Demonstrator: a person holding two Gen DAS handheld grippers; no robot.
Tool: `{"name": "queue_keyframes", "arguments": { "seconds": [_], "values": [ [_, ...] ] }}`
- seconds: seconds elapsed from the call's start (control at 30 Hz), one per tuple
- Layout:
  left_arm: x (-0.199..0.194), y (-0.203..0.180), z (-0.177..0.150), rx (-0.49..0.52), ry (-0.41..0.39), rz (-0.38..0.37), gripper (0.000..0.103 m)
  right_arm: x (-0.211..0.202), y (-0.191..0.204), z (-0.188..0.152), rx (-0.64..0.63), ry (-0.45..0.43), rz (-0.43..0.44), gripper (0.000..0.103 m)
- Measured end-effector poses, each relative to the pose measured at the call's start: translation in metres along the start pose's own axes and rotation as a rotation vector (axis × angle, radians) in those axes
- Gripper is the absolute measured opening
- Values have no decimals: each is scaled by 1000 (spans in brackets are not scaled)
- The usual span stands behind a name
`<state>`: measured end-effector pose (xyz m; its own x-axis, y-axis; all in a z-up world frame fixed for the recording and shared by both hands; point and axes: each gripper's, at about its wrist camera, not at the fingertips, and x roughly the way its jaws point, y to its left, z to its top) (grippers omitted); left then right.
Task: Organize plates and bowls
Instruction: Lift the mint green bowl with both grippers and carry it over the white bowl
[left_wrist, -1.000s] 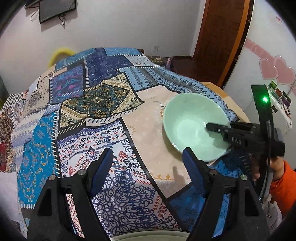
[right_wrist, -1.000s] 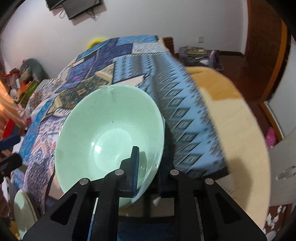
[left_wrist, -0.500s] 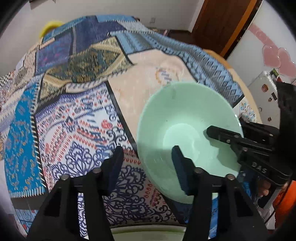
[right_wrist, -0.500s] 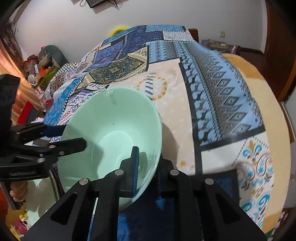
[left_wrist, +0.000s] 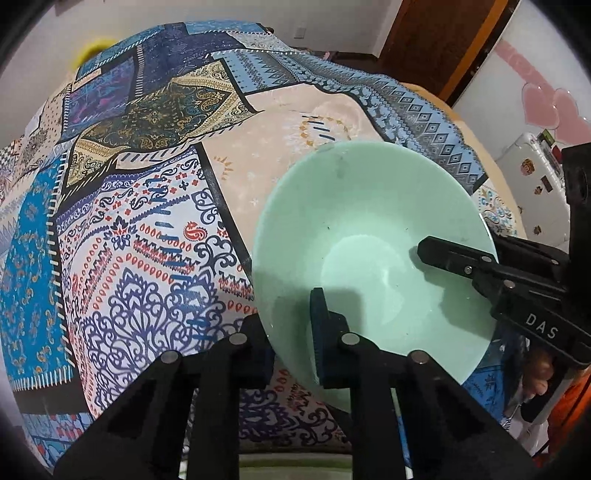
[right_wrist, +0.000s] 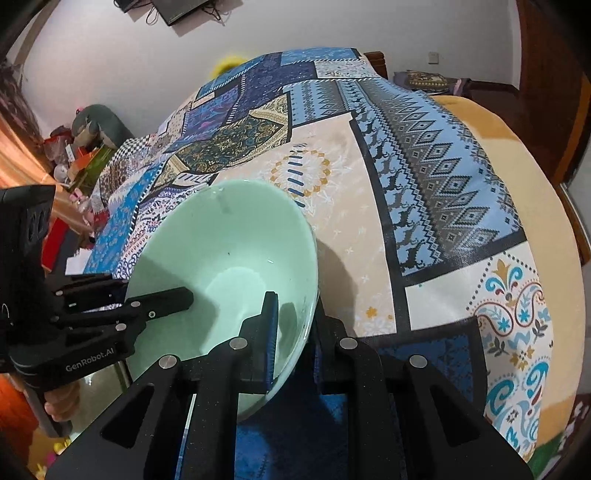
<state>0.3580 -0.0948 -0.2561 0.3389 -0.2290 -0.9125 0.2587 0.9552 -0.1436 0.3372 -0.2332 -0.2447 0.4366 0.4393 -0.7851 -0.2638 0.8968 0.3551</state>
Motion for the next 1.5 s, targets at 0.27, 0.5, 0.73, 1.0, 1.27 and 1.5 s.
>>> {"name": "queue_keyframes", "arguments": {
  "seconds": [0.27,0.5,0.73,1.0,1.27,1.5],
  "values": [
    [-34,-8,-15,-5,-54,-8,16,-20,16,-3,-8,-40,-9,14],
    [-74,-8,-26,-18,-129,0,16,-43,37,-3,-38,-82,-10,14],
    [-114,-5,-43,-29,-195,8,16,-65,66,-4,-79,-124,-12,14],
    [-157,9,-70,-51,-255,21,16,-77,99,-17,-109,-158,10,14],
    [-197,34,-109,-103,-311,57,16,-81,141,-27,-160,-168,57,14],
    [-223,61,-142,-157,-344,92,16,-74,176,-36,-199,-159,109,14]
  ]
}}
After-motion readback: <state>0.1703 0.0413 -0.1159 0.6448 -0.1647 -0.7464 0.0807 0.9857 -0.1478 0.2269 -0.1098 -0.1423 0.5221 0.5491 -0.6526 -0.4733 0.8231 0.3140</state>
